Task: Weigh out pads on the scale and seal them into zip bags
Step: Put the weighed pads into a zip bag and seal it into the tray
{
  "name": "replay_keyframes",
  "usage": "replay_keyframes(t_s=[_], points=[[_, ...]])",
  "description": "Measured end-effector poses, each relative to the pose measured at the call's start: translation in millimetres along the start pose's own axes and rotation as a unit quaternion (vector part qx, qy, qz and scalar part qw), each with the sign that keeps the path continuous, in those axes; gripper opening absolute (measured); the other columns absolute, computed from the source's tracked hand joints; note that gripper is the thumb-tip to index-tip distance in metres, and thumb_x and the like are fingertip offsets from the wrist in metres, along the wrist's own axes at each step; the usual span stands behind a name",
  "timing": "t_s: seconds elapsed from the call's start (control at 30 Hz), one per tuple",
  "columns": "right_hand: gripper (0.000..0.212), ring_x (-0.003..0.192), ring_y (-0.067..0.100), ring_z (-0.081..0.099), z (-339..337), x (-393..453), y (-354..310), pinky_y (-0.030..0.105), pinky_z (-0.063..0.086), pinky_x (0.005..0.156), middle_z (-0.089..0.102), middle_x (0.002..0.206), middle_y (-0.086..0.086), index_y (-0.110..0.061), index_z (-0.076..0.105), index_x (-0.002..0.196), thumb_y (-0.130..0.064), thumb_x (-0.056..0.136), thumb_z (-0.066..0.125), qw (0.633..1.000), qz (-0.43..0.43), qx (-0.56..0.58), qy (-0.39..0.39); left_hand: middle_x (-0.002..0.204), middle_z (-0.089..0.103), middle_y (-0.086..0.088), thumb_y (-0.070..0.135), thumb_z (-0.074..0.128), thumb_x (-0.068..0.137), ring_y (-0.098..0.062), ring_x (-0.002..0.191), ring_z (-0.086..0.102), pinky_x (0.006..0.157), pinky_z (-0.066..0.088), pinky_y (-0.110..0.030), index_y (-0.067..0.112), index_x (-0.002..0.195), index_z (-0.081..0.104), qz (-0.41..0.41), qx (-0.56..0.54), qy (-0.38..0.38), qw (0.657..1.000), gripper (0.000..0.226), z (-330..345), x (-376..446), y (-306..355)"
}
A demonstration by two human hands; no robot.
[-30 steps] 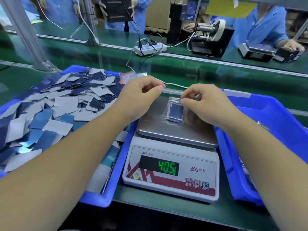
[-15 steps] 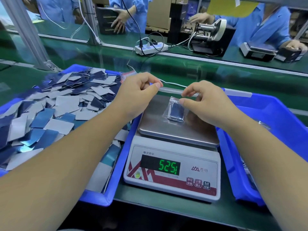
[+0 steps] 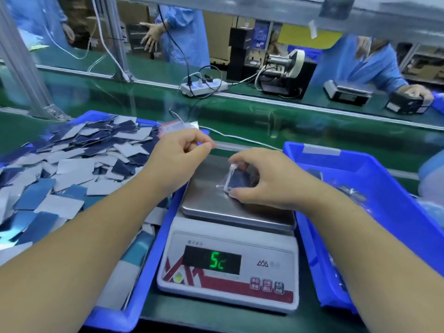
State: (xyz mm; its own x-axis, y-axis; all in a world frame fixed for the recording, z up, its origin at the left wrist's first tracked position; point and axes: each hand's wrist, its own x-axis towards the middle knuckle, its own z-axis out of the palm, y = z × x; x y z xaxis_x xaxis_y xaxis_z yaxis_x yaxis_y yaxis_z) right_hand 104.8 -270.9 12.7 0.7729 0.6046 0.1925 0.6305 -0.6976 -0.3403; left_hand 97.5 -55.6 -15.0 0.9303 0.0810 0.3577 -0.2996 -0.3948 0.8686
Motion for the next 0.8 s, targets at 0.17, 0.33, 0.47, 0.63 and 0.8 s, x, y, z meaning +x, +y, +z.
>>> replay_keyframes(t_s=[0.17,0.33,0.47,0.63,0.8], points=[[0.049,0.088,0.003,0.051,-14,0,11,0.022,0.043,0.082,0.06,0.097,-0.012,-0.031,0.064,0.124,-0.038,0.077,0.073,1.0,0.013,-0.014,0.02,0.062,0.046,-0.005,0.024,0.065,0.094,-0.007,0.046,0.036,0.054,0.033,-0.027,0.041,0.082,0.071,-0.025,0.006,0.016,1.0,0.022,-2,2,-2],[0.027,0.06,-0.003,0.051,-48,-12,34,0.01,0.038,0.059,0.058,0.061,-0.015,-0.031,0.076,0.095,-0.017,0.074,0.066,0.989,0.099,0.042,0.103,0.06,0.042,-0.003,0.019,0.065,0.095,-0.006,0.044,0.034,0.057,0.031,-0.03,0.044,0.08,0.071,-0.042,0.023,0.019,0.999,0.03,-1,0,5],[0.015,0.058,-0.004,0.053,-30,-24,47,0.01,0.038,0.055,0.063,0.06,-0.019,-0.027,0.072,0.073,-0.018,0.081,0.063,0.982,0.166,0.083,0.026,0.058,0.042,-0.001,0.019,0.065,0.095,-0.006,0.045,0.035,0.057,0.031,-0.03,0.045,0.079,0.07,-0.04,0.035,0.018,0.998,0.031,2,-2,6],[0.016,0.069,0.008,0.056,-31,-17,73,0.024,0.045,0.059,0.064,0.08,-0.016,-0.03,0.068,0.089,-0.023,0.088,0.053,0.957,0.256,0.03,0.136,0.055,0.041,0.002,0.018,0.064,0.095,-0.007,0.044,0.034,0.055,0.03,-0.03,0.042,0.081,0.071,-0.045,0.034,0.016,0.998,0.029,1,-2,6],[0.048,0.115,0.026,0.055,-21,-16,86,0.031,0.044,0.08,0.054,0.137,0.004,-0.029,0.058,0.134,-0.012,0.09,0.051,0.963,0.268,-0.035,0.004,0.055,0.041,0.002,0.018,0.064,0.095,-0.007,0.045,0.034,0.056,0.032,-0.028,0.041,0.08,0.072,-0.047,0.027,0.016,0.998,0.028,-2,-1,5]])
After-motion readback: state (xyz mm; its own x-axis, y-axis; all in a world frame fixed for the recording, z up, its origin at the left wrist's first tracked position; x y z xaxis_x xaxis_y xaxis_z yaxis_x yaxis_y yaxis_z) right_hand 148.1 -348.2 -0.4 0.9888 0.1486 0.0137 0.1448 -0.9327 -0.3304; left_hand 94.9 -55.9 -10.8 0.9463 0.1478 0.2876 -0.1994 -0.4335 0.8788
